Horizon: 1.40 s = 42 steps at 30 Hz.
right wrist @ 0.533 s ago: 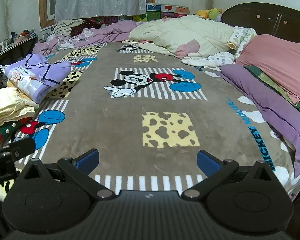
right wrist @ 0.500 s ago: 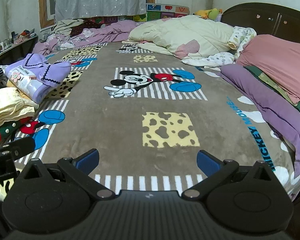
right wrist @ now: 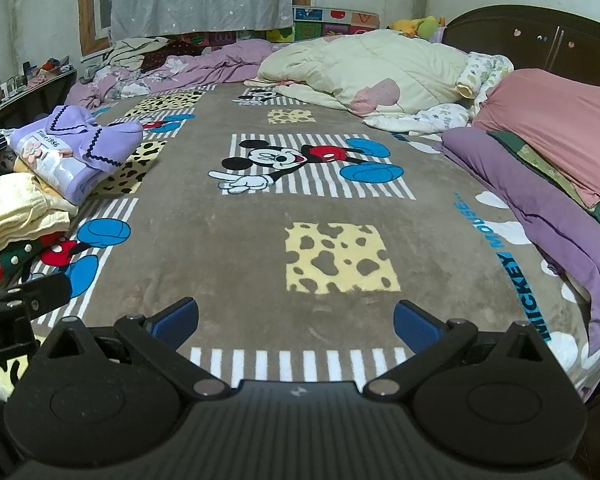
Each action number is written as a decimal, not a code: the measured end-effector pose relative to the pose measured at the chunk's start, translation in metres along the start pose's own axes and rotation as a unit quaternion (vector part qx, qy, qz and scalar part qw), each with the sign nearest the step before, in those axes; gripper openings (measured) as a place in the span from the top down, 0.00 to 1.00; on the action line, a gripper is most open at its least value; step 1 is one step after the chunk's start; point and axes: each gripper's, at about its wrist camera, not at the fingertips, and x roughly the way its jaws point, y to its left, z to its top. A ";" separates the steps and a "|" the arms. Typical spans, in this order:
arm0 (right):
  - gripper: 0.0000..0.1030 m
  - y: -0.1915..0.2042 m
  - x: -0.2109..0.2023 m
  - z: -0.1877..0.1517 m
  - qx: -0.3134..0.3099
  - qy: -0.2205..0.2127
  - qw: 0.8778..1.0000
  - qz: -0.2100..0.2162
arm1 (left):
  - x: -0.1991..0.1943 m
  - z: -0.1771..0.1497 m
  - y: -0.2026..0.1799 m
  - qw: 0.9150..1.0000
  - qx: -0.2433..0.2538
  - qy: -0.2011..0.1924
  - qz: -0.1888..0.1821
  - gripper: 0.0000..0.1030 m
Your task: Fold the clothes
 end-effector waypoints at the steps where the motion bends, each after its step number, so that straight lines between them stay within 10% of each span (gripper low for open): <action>1: 0.00 0.000 0.000 0.000 0.000 0.000 1.000 0.000 | 0.000 0.000 0.000 1.000 0.000 0.000 0.000 0.00; 42: 0.00 -0.006 -0.001 0.001 -0.001 0.004 1.000 -0.002 | 0.003 0.001 -0.005 1.000 0.000 0.004 -0.003 0.00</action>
